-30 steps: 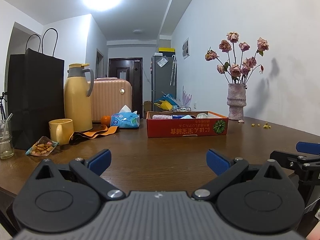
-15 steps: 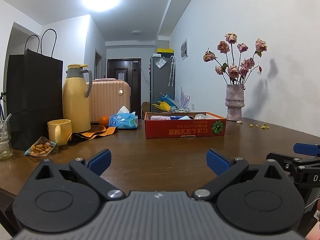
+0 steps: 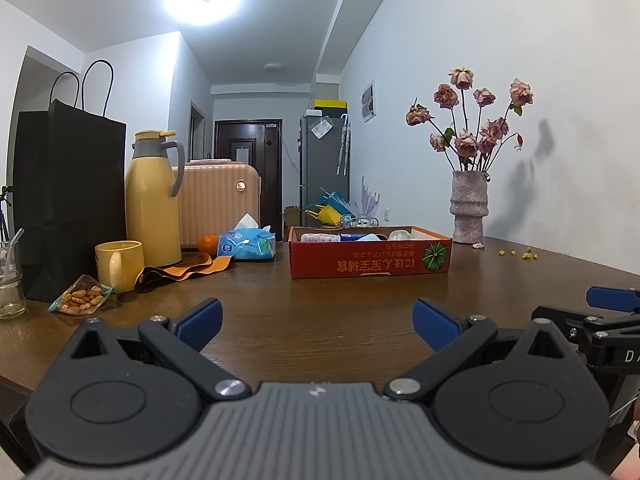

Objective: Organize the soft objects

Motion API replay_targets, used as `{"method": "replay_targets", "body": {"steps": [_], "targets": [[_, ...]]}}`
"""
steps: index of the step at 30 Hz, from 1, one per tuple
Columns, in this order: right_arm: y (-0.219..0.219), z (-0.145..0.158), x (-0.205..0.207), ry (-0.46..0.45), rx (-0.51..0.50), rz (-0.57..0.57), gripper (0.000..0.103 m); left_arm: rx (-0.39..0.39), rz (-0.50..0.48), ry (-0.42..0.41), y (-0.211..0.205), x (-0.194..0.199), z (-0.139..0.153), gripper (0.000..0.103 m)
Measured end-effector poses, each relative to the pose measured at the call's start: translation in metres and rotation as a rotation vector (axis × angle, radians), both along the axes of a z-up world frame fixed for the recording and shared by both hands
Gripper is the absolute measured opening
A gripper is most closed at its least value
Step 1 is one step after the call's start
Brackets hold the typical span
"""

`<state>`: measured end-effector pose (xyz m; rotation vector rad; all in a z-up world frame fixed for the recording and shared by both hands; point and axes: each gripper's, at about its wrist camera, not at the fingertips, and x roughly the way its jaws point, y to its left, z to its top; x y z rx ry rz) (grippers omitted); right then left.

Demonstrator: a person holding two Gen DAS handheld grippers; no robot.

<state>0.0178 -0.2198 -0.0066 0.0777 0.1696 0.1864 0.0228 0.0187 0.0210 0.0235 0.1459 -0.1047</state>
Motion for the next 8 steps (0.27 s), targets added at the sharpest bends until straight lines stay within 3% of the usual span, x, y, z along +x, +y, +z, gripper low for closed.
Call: {"method": "replay_targets", "body": {"steps": [8], "targets": [[0.0002, -0.0008, 0.0003, 0.001, -0.006, 0.002, 0.103, -0.010, -0.005, 0.009, -0.0003, -0.0005, -0.0012, 0.103]]}}
